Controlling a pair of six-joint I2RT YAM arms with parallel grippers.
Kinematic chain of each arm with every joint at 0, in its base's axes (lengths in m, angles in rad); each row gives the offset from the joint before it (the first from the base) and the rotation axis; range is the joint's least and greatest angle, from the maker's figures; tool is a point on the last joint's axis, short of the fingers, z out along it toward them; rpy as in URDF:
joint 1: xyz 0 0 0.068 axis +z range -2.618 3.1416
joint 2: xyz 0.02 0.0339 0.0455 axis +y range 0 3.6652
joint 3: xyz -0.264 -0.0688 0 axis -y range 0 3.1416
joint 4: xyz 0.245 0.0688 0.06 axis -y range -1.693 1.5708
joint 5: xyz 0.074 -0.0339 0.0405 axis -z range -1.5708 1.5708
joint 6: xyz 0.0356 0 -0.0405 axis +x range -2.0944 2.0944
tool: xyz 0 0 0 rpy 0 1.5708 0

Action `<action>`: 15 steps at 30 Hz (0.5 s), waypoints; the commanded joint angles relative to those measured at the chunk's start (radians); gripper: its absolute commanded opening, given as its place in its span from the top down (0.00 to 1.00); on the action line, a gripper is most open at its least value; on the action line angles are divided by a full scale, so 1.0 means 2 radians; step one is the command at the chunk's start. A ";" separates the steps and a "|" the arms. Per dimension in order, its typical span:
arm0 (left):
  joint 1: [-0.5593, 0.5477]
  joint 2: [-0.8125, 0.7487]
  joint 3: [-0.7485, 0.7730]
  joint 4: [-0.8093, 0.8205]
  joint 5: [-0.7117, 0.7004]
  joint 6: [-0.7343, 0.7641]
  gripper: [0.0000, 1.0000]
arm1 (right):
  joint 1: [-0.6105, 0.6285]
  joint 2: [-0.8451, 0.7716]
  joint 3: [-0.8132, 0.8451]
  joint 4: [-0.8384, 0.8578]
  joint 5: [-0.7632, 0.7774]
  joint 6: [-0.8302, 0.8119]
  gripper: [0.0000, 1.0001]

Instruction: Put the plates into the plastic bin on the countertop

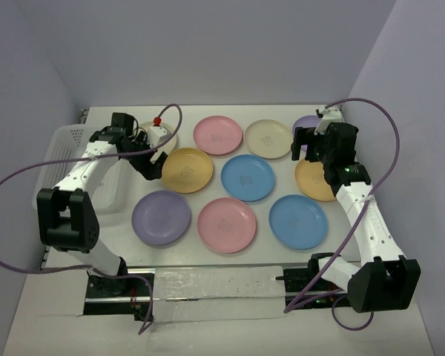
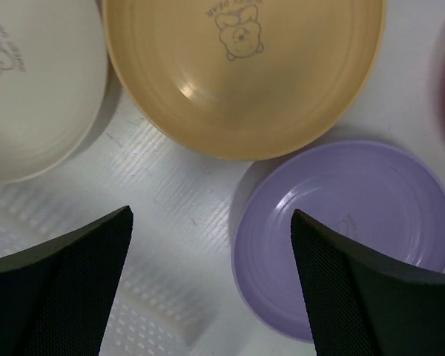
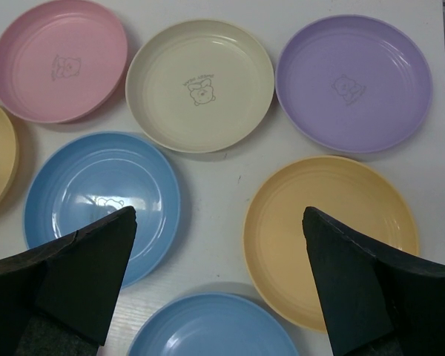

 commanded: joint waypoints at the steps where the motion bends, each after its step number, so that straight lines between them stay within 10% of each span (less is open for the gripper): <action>1: -0.002 0.035 0.037 -0.066 0.030 0.061 0.09 | 0.003 0.007 0.027 -0.003 -0.010 -0.007 0.00; 15: 0.000 0.083 -0.017 -0.057 0.020 0.128 0.22 | 0.003 0.021 0.036 -0.006 -0.013 -0.007 0.00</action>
